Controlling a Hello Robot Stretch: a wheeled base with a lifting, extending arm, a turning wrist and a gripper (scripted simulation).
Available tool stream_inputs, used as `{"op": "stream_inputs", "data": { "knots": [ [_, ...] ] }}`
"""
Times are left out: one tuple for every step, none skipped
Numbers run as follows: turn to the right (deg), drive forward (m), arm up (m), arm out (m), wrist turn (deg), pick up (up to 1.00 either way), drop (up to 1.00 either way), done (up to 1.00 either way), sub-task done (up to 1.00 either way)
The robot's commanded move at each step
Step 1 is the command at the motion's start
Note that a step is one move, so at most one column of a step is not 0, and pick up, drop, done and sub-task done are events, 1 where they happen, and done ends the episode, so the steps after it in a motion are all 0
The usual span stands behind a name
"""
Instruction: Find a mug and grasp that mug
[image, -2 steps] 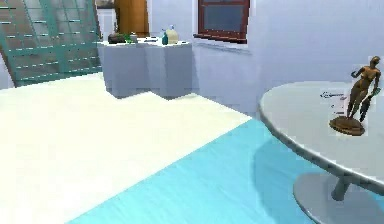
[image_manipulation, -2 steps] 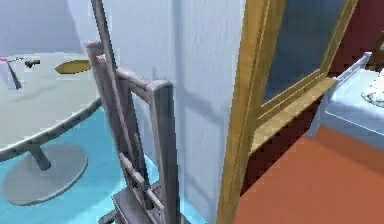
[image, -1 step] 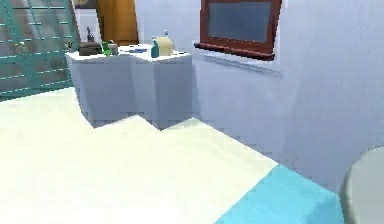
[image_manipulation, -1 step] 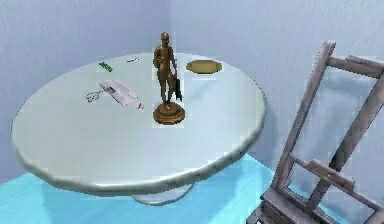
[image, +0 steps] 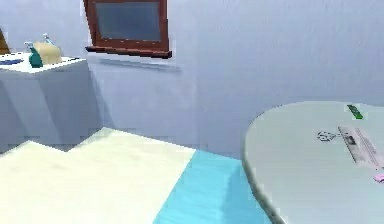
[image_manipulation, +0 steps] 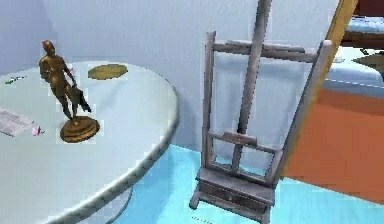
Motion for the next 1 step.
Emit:
{"op": "stream_inputs", "data": {
  "knots": [
    [0.0, 0.05, 0.0, 0.0, 0.0, 0.0, 0.0, 0.0, 0.0]
  ]
}}
